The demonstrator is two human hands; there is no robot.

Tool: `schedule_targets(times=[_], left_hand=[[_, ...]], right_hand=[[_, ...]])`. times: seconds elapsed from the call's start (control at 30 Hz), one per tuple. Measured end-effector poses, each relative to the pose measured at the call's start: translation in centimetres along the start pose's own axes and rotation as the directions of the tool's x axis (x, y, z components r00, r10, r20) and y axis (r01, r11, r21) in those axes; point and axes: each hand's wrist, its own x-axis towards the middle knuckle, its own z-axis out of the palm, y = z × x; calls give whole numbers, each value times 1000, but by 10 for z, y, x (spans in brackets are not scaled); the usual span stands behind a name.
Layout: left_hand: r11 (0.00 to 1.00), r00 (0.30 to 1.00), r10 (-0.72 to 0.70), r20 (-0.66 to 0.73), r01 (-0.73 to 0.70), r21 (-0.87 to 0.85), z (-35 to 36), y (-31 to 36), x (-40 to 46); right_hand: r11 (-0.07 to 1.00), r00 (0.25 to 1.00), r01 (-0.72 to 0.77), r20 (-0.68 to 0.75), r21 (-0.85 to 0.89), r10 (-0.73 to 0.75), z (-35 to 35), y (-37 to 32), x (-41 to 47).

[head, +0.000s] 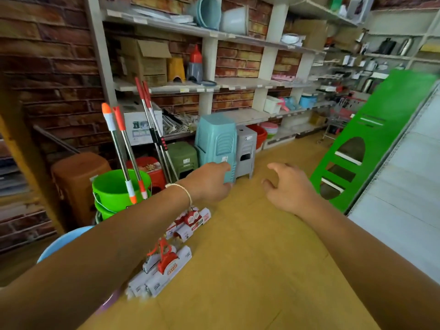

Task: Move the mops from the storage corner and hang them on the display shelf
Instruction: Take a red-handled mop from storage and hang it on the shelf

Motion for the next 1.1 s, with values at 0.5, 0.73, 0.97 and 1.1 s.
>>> schedule_targets(times=[0.5, 0.73, 0.97, 1.1], left_hand=[[999, 998, -50, 41, 51, 0, 4, -134, 253], [999, 998, -20, 66, 19, 29, 3, -153, 362], [998, 994, -43, 100, 39, 40, 31, -165, 469], [993, 988, -119, 103, 117, 24, 44, -180, 534]], right_hand=[[999, 999, 29, 41, 13, -30, 81, 9, 261], [999, 999, 6, 36, 35, -7, 103, 35, 361], [998, 998, 10, 63, 63, -14, 140, 83, 461], [997, 990, 45, 128, 64, -53, 162, 113, 534]])
